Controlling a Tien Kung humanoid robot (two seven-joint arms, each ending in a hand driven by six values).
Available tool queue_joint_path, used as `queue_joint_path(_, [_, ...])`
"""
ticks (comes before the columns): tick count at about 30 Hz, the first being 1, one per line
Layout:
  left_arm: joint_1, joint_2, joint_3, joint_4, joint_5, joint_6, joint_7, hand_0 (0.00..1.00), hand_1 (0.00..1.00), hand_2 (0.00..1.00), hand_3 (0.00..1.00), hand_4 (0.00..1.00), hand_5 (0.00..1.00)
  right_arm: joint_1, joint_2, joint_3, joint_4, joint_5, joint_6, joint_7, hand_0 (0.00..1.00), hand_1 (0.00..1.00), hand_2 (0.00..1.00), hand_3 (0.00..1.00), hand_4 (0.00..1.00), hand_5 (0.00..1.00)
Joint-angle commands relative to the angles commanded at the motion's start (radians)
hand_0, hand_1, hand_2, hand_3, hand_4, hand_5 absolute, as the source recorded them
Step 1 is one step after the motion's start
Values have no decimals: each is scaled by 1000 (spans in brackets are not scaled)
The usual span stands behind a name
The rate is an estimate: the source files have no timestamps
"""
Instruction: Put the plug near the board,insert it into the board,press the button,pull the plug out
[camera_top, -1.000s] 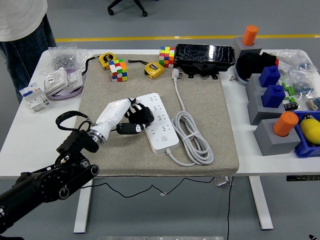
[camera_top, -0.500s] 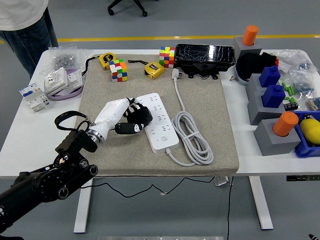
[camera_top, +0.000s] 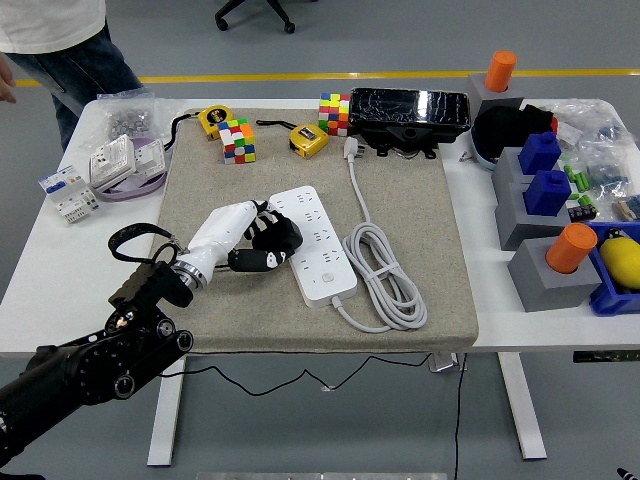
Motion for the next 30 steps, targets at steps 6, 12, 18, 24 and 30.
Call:
queue_joint_path(6, [2, 0, -2, 0, -19, 4, -18, 719, 795, 778, 789, 998, 367, 0, 0, 0, 2, 0, 1, 0, 526, 638, 624, 550, 887, 409])
queue_joint_path(12, [9, 1, -12, -10, -26, 12, -31, 719, 789, 777, 789, 998, 390, -1, 1, -1, 1, 0, 1, 0, 526, 637, 623, 551, 886, 409])
queue_joint_path(18, [21, 10, -32, -56, -72, 56, -93, 682, 709, 707, 752, 998, 467, 0, 1, 1, 1, -1, 1, 0, 525, 638, 623, 551, 887, 409])
queue_joint_path(24, [79, 55, -36, -159, -90, 136, -151, 722, 748, 718, 738, 884, 535, -1, 0, 0, 1, -3, 1, 0, 526, 638, 623, 550, 887, 408])
queue_joint_path(30, [131, 101, -15, -206, -52, 146, -129, 793, 806, 769, 760, 847, 551, -4, 2, 5, 1, -6, 1, 1, 526, 637, 623, 551, 887, 409])
